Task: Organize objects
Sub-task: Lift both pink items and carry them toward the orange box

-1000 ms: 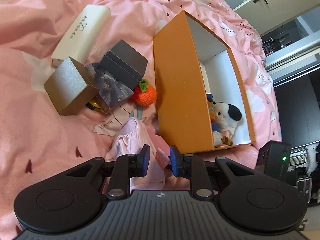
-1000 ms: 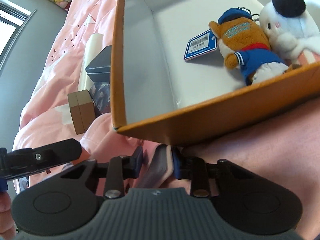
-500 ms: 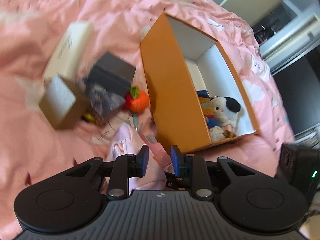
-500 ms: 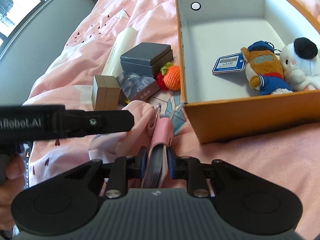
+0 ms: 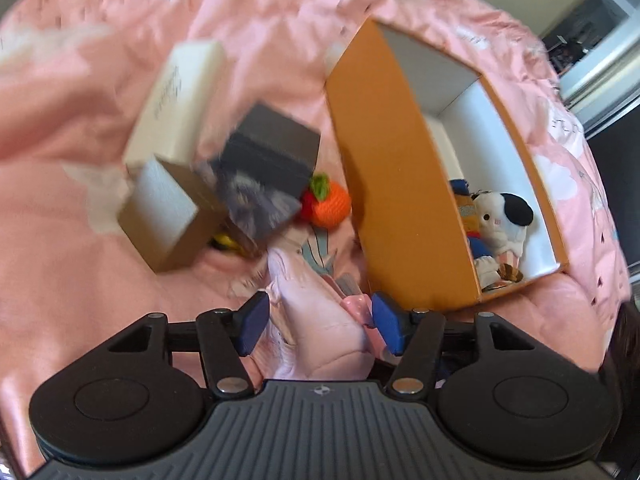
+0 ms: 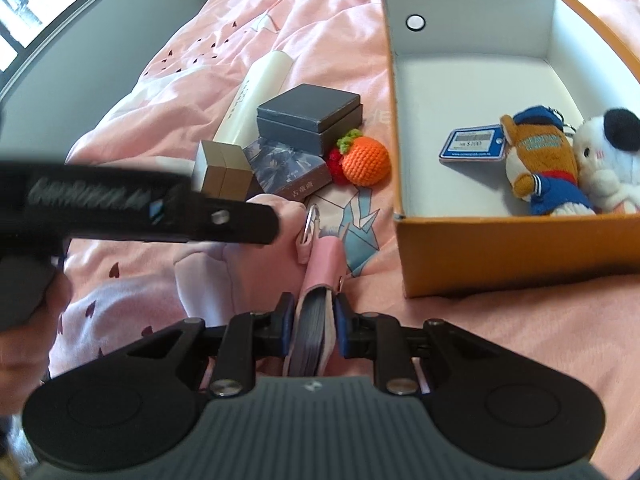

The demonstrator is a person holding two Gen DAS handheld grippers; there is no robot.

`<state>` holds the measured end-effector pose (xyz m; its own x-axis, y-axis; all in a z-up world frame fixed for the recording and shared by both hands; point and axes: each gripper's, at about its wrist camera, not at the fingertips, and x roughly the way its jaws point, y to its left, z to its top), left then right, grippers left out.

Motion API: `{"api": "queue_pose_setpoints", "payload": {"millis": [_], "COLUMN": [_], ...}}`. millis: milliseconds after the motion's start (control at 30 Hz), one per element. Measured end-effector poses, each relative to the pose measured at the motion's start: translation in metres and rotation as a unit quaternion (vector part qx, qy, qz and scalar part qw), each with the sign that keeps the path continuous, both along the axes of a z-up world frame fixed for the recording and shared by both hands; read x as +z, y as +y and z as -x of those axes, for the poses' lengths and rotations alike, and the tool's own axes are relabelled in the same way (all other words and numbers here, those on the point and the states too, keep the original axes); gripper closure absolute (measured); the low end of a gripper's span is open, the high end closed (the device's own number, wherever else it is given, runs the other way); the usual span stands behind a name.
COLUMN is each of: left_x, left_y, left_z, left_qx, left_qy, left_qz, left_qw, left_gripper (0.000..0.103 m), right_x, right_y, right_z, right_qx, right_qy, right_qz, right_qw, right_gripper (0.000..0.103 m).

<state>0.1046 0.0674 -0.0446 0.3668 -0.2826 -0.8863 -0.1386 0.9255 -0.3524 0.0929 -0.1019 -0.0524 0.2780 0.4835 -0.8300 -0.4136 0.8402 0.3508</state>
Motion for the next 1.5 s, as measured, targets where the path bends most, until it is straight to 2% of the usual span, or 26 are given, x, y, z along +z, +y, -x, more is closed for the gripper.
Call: {"api": "queue_pose_setpoints", "payload": {"millis": [67,200,300,433,700,900,1133,1300,1500], "left_x": [-0.004,-0.009,-0.011,-0.012,0.006,0.044,0.081,0.091,0.093], "left_y": [-0.002,-0.013,-0.014,-0.012,-0.012,-0.013,-0.018,-0.023,-0.021], "left_z": [-0.007,-0.006,0.002,0.015,0.043,0.048,0.036,0.022,0.006], "left_qx": [-0.001,-0.015,-0.023,-0.031,-0.026,-0.018,-0.008,-0.006,0.006], "left_qy": [0.019,0.030,0.032,0.036,-0.019,-0.083,-0.158,-0.186,-0.202], "left_qz": [-0.012,-0.043,-0.037,-0.015,-0.012,-0.013,-0.004,0.013,0.031], "left_qw": [0.9997,0.9985,0.9986,0.9987,0.9994,0.9963,0.9874,0.9824,0.9788], "left_gripper": [0.034,0.039,0.043,0.055,0.064,0.065,0.065,0.065,0.066], "right_x": [0.001,0.003,0.004,0.008,0.021,0.058,0.097,0.111,0.116], "right_y": [0.002,0.005,0.004,0.006,-0.001,-0.006,-0.013,-0.026,-0.052], "right_z": [0.002,0.006,0.009,0.015,0.027,0.032,0.025,0.010,-0.009], "right_qx": [0.008,0.022,0.030,0.046,0.052,0.049,0.030,0.001,-0.045], "right_qy": [-0.007,-0.018,-0.023,-0.040,-0.065,-0.125,-0.202,-0.219,-0.217], "right_qz": [0.006,0.016,0.021,0.030,0.025,0.008,-0.001,-0.011,-0.028], "right_qw": [1.000,0.999,0.999,0.998,0.996,0.991,0.979,0.976,0.975], "right_gripper": [0.081,0.081,0.081,0.081,0.083,0.084,0.084,0.085,0.085]}}
